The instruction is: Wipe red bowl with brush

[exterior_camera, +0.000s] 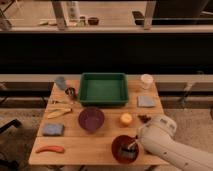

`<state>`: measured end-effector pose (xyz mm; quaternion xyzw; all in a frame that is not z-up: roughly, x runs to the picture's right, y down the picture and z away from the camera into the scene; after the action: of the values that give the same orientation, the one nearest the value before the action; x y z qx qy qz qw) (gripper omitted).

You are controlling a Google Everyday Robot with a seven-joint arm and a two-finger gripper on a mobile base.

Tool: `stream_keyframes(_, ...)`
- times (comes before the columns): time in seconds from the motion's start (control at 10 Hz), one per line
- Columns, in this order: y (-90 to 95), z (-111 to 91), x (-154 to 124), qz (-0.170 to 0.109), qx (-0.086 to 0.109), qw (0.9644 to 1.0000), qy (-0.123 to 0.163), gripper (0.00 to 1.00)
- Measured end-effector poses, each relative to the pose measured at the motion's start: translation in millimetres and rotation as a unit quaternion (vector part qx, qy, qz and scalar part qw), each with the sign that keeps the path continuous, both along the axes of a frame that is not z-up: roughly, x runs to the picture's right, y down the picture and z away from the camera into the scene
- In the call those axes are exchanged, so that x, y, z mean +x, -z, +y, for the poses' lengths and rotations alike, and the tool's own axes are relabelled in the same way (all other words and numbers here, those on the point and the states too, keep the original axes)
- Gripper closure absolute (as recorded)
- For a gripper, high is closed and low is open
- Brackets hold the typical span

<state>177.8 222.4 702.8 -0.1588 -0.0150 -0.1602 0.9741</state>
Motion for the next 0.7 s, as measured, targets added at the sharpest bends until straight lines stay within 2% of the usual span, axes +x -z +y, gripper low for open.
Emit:
stream_keyframes(0.4, -10.5, -5.9, -31.9, -0.015, 0.002, 0.9998, 0.014, 1.00)
stream_keyframes(0.7, -11.8, -6.9, -51.9, -0.026, 0.004, 0.9994, 0.022, 1.00)
